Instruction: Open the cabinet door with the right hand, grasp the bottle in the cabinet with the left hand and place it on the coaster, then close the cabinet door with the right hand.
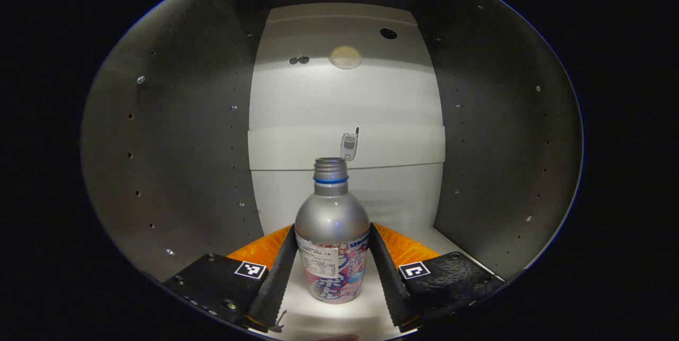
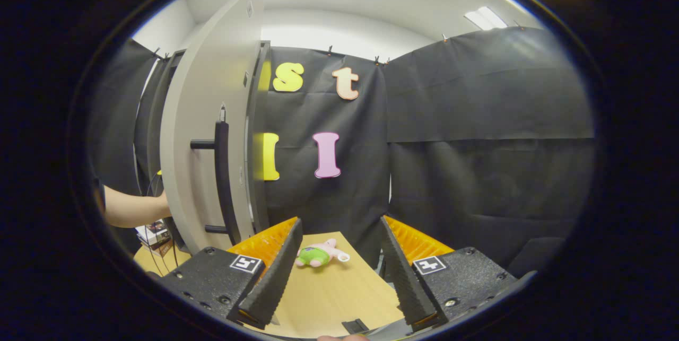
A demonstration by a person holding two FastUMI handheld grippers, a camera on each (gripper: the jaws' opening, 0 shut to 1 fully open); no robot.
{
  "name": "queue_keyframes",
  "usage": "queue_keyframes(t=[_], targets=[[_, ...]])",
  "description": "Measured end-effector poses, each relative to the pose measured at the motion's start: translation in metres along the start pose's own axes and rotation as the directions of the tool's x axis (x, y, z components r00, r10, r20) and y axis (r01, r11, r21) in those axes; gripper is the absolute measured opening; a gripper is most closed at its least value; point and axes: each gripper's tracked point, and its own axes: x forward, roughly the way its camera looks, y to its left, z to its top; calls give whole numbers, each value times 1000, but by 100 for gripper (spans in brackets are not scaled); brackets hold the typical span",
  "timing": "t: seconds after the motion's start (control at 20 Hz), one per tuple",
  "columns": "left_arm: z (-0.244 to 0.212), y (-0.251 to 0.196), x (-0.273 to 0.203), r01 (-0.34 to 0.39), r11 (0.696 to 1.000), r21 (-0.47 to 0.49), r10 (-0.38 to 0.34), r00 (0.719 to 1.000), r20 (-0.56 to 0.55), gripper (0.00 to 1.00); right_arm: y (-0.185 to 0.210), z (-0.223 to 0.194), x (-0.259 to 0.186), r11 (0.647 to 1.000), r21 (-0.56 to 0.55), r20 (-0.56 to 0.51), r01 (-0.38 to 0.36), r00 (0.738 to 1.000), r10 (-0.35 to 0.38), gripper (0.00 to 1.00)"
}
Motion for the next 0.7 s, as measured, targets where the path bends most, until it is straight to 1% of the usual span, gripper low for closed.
queue_keyframes(t=[0.05, 0.1, 0.15, 0.2, 0.25, 0.3, 0.35, 0.5, 0.6, 0.65, 0.7], targets=[[1, 2, -7, -3, 1000, -10, 3, 1000, 0, 76, -1, -1, 2, 1000, 0, -5, -1, 1000, 1, 93], [1, 6, -15, -12, 1000, -18, 12, 1000, -5, 76, -3, -2, 6, 1000, 1, -7, -7, 1000, 7, 93], [1, 11, -24, -24, 999, -23, 24, 1000, -11, 76, -2, -3, 9, 1000, 4, -9, -15, 1000, 15, 89], [2, 16, -36, -27, 999, -31, 27, 1000, -12, 76, -3, -4, 13, 1000, 6, -10, -19, 1000, 19, 93], [6, 18, -48, -19, 999, -46, 19, 1000, -4, 76, -3, -5, 17, 1000, 8, -14, -25, 1000, 25, 93], [8, 19, -60, -1, 999, -53, 2, 1000, 3, 76, 1, -10, 21, 999, 19, -31, -44, 999, 45, 93], [10, 23, -74, 4, 999, -50, -3, 1000, 14, 76, 8, -14, 24, 997, 37, -46, -72, 996, 74, 89], [20, 37, -116, -1, 999, -51, 3, 999, 35, 76, 17, -12, 34, 991, 58, -49, -124, 991, 127, 89], [23, 49, -145, -30, 998, -52, 32, 998, 45, 76, 23, -20, 41, 987, 56, -73, -150, 985, 154, 89], [27, 55, -157, -39, 998, -51, 41, 998, 51, 76, 27, -21, 44, 985, 63, -76, -164, 983, 168, 93], [30, 60, -171, -47, 997, -53, 50, 997, 57, 76, 31, -20, 46, 981, 71, -79, -179, 980, 185, 89]])
